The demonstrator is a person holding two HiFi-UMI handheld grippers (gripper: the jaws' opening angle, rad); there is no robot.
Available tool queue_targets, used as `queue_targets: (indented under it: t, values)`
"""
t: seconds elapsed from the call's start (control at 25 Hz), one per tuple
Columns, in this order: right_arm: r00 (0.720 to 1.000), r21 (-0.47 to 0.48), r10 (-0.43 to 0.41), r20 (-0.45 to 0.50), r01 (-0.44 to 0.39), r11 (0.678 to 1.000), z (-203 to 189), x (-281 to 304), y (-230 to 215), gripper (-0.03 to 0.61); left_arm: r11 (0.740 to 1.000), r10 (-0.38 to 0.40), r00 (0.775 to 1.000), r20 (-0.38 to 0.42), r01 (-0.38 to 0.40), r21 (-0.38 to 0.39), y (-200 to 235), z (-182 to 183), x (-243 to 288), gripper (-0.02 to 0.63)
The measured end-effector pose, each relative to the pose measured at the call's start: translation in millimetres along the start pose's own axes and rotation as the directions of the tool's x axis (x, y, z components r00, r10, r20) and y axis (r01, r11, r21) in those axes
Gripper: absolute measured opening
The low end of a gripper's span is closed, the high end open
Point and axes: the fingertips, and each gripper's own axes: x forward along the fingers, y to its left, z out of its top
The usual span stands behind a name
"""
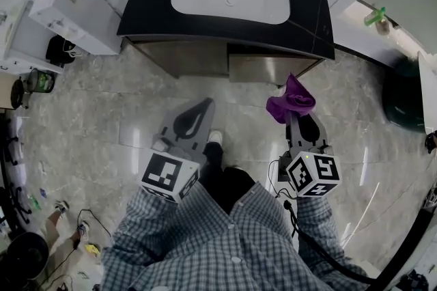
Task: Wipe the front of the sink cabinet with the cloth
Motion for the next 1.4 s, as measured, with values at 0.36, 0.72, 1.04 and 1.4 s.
queue_targets:
  t: [0.36, 0.72, 1.04, 1.4]
  values:
    - [0.999, 0.006, 0.030, 0.024, -0.030, 1.000, -31.0, -99.0, -27.2, 0.075, 0.999, 0.051, 0.999, 0.020, -0.051, -0.001, -93.2, -30.2, -43.3, 0.011]
    - [0.997, 0.028, 0.078, 0.014, -0.079, 0.997, -60.8, -161.9, -26.8, 0.074, 0.991, 0.132, 0.991, 0.032, -0.133, 0.019, -135.8, -35.3, -92.5, 0.011]
    - [0.992, 0.053, 0.121, 0.018, -0.122, 0.991, -64.1, -166.9, 5.9, 0.075, 0.993, 0.112, 0.993, 0.036, -0.113, 0.026, -137.1, -21.5, -112.6, 0.011]
    - [0.991, 0.042, 0.122, 0.056, -0.124, 0.991, -48.2, -149.7, 39.0, 0.074, 0.999, -0.014, 0.999, 0.036, 0.013, 0.045, -139.6, -9.8, -101.9, 0.011]
